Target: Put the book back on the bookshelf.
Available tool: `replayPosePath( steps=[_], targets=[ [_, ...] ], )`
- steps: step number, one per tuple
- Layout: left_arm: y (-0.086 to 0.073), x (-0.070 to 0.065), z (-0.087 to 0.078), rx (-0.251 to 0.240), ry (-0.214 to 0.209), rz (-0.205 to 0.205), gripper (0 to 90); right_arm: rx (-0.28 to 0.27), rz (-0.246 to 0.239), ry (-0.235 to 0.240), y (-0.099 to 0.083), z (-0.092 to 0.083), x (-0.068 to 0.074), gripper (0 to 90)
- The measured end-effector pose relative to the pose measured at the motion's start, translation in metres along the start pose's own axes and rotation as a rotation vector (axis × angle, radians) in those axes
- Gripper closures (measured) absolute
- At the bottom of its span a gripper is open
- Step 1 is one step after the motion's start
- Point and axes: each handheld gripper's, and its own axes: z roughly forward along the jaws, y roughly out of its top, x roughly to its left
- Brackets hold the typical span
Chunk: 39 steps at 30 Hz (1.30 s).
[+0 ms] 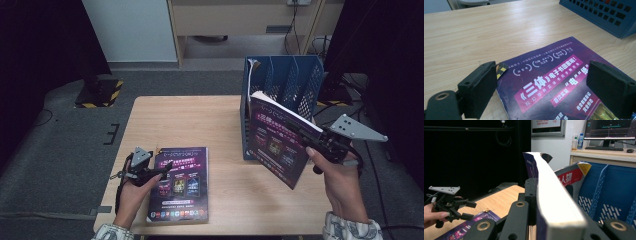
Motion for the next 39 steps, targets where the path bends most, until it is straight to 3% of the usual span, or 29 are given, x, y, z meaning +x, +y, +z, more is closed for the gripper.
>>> replayPosePath(
  steps=[12,20,39],
  targets=[
    [0.000,0.000,-0.001,-0.003,0.003,0.000,9.6,-0.043,0.013,-0.050,0.021,-0.004,-0.009,82.4],
    [0.000,0.000,0.000,0.001,0.003,0.003,9.6,0.017,0.000,-0.117,0.031,0.003,-0.025,82.4],
    [0.000,0.000,-0.001,-0.002,0.001,0.003,9.7,0.060,0.008,-0.296,0.037,0.034,-0.066,82.4]
  ],
)
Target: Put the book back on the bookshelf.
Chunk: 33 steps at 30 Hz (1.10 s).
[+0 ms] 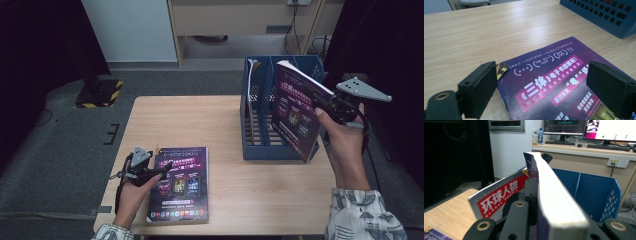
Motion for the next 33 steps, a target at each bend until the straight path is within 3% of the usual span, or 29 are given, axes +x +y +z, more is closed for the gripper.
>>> replayPosePath(
  steps=[19,22,33],
  targets=[
    [0.000,-0.001,-0.001,-0.002,0.002,0.006,9.8,-0.023,0.038,-0.117,0.002,0.042,-0.010,82.4],
    [0.000,-0.001,-0.001,-0.003,0.006,0.006,9.7,-0.044,0.061,-0.131,0.003,0.049,-0.012,82.4],
    [0.000,0.000,-0.002,-0.005,0.005,0.004,9.7,-0.052,0.014,-0.198,0.001,0.078,-0.014,82.5]
  ],
)
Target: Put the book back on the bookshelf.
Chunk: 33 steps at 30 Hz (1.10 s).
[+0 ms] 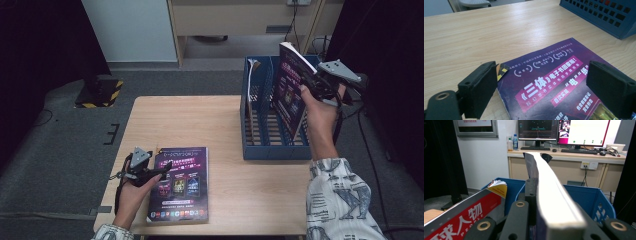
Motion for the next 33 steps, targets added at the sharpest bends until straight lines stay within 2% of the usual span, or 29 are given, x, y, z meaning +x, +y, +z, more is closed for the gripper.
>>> replayPosePath(
  steps=[7,13,21,29,33],
  targets=[
    [0.000,-0.001,0.000,0.000,-0.005,-0.001,9.7,-0.004,-0.014,-0.003,-0.006,0.008,0.007,82.4],
    [0.000,-0.002,0.000,-0.001,-0.005,0.003,9.7,-0.014,-0.001,-0.023,-0.013,0.016,0.009,82.4],
    [0.000,-0.002,0.001,-0.003,-0.010,0.007,9.8,-0.045,-0.005,-0.037,-0.029,0.025,0.012,82.4],
    [0.000,-0.002,0.002,0.000,-0.010,0.009,9.8,-0.048,-0.003,-0.049,-0.047,0.032,0.018,82.4],
    [0.000,-0.003,0.003,0.002,-0.009,0.018,9.9,-0.053,0.018,-0.051,-0.055,0.033,0.016,82.4]
  ],
)
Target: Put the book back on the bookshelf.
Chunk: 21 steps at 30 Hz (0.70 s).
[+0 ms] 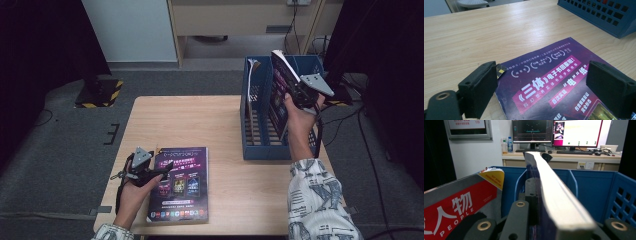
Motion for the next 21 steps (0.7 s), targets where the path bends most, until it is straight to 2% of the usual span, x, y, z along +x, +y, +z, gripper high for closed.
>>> replayPosePath(
  steps=[8,18,21],
  targets=[
    [0.000,0.001,0.003,0.003,0.004,-0.006,9.8,-0.006,0.019,-0.021,-0.014,0.001,-0.005,82.4],
    [0.001,0.000,0.005,0.004,-0.002,0.007,9.9,0.005,0.014,-0.059,-0.030,0.004,-0.003,82.4],
    [0.002,0.000,0.006,0.004,-0.004,0.005,9.9,0.012,-0.005,-0.068,-0.033,0.006,0.000,82.4]
  ],
)
